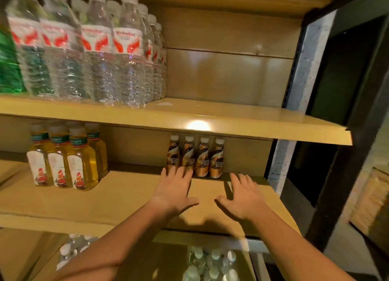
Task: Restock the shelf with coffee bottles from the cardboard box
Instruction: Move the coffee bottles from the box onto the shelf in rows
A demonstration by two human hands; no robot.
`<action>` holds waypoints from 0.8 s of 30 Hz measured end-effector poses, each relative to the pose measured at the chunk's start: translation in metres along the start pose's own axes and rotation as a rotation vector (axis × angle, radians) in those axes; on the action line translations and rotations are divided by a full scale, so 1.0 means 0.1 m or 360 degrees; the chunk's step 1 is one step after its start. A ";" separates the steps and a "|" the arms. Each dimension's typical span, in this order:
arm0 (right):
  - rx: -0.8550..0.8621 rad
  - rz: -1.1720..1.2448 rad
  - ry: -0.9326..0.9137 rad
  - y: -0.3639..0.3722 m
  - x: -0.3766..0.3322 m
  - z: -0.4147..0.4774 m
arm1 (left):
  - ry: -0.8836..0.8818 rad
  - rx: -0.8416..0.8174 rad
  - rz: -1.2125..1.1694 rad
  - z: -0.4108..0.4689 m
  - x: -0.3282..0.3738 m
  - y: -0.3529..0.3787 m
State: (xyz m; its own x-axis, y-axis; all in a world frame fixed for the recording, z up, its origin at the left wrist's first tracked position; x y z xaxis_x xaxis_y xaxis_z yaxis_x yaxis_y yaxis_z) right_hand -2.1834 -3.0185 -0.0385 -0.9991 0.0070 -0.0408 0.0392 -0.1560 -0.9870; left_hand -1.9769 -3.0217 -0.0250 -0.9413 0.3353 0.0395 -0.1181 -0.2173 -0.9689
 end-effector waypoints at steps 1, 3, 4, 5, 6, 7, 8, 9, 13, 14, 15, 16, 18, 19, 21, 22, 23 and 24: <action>-0.0002 -0.0005 -0.0008 -0.03 -0.03 -0.11 | 0.0003 -0.0011 0.0028 -0.11 0.00 -0.04; 0.0020 -0.0040 -0.0011 -0.10 -0.09 -0.36 | 0.0005 -0.0029 0.0042 -0.31 -0.04 -0.08; 0.0028 -0.0067 -0.0011 -0.14 -0.14 -0.48 | 0.0014 -0.0042 0.0034 -0.41 -0.05 -0.11; 0.0037 -0.0083 -0.0013 -0.18 -0.18 -0.61 | 0.0025 -0.0054 0.0031 -0.51 -0.06 -0.15; 0.0048 -0.0085 -0.0014 -0.22 -0.23 -0.72 | 0.0035 -0.0060 0.0029 -0.60 -0.07 -0.19; 0.0072 -0.0083 -0.0015 -0.26 -0.27 -0.83 | 0.0044 -0.0061 0.0030 -0.68 -0.09 -0.22; 0.0098 -0.0084 -0.0017 -0.31 -0.32 -0.95 | 0.0054 -0.0062 0.0047 -0.78 -0.10 -0.26; 0.0112 -0.0091 -0.0019 -0.36 -0.37 -1.06 | 0.0067 -0.0066 0.0086 -0.88 -0.12 -0.30; 0.0108 -0.0158 -0.0063 -0.46 -0.64 -1.59 | 0.0070 -0.0072 0.0200 -1.45 -0.21 -0.40; 0.0129 -0.0161 -0.0090 -0.48 -0.73 -1.73 | 0.0056 -0.0082 0.0198 -1.62 -0.25 -0.42; 0.0154 -0.0157 -0.0122 -0.50 -0.82 -1.85 | 0.0041 -0.0094 0.0204 -1.80 -0.29 -0.45; 0.0179 -0.0144 -0.0160 -0.52 -0.93 -1.98 | 0.0026 -0.0096 0.0219 -1.99 -0.34 -0.49; 0.0188 -0.0106 -0.0248 -0.54 -1.19 -2.21 | -0.0018 -0.0094 0.0247 -2.38 -0.47 -0.58; 0.0180 -0.0084 -0.0298 -0.53 -1.34 -2.32 | -0.0055 -0.0096 0.0249 -2.58 -0.55 -0.62; 0.0153 -0.0055 -0.0401 -0.51 -1.69 -2.55 | -0.0137 -0.0117 0.0271 -2.99 -0.76 -0.68; 0.0122 -0.0058 -0.0454 -0.48 -1.88 -2.66 | -0.0180 -0.0140 0.0294 -3.20 -0.88 -0.69; 0.0086 -0.0065 -0.0501 -0.46 -2.07 -2.78 | -0.0219 -0.0162 0.0324 -3.41 -1.01 -0.70; 0.0053 -0.0068 -0.0542 -0.43 -2.26 -2.90 | -0.0255 -0.0178 0.0355 -3.63 -1.14 -0.71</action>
State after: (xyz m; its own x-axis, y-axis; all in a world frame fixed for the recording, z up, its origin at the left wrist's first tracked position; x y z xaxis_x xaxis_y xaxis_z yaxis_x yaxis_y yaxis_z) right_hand -1.9555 -2.7267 -0.0316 -0.9472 -0.3150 0.0602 0.0023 -0.1946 -0.9809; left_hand -1.7465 -2.7121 -0.0490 -0.9790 0.1399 -0.1481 0.1246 -0.1641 -0.9785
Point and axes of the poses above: each hand's wrist, its own z-axis towards the middle knuckle, its own y-axis out of the palm, x = y × z, the point moved 6 cm from there along z, towards the middle knuckle, and after that the axes turned 2 degrees about -z, right-handed, at the moved point
